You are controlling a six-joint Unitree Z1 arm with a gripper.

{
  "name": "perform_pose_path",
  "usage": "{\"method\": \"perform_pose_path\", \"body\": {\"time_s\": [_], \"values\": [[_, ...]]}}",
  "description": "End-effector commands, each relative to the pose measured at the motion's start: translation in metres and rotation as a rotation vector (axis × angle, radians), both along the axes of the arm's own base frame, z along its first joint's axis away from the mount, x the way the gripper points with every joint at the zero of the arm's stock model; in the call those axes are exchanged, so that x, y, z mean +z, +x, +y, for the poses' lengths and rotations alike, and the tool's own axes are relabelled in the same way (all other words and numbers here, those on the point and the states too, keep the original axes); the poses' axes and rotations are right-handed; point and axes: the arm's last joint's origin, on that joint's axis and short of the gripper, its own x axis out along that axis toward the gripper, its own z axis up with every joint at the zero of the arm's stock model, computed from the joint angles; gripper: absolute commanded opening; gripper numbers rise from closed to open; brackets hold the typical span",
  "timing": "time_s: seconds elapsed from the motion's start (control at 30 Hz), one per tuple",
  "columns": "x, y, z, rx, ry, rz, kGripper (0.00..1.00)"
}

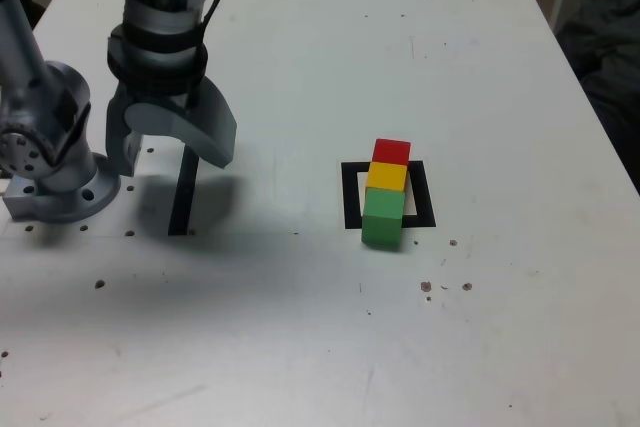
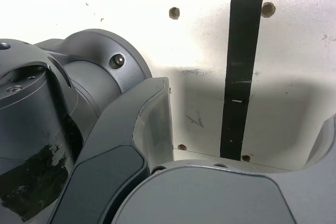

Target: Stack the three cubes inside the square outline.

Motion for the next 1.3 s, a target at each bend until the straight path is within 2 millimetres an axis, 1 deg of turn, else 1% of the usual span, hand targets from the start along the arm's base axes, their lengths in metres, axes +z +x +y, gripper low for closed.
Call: {"method": "perform_pose_path", "body": {"time_s": [0.0,0.43,0.6,0.73,1.03,1.27], "values": [[0.001,0.000,0.000,0.003,0.000,-0.001,1.00],[0.001,0.000,0.000,0.004,-0.001,0.000,1.00],[0.004,0.006,0.000,0.004,-0.007,0.000,1.00],[0.010,0.015,-0.003,-0.006,-0.017,-0.010,1.00],[0.034,0.042,-0.016,-0.043,-0.039,-0.042,1.00],[0.040,0.064,-0.026,-0.062,-0.056,-0.054,1.00]]}}
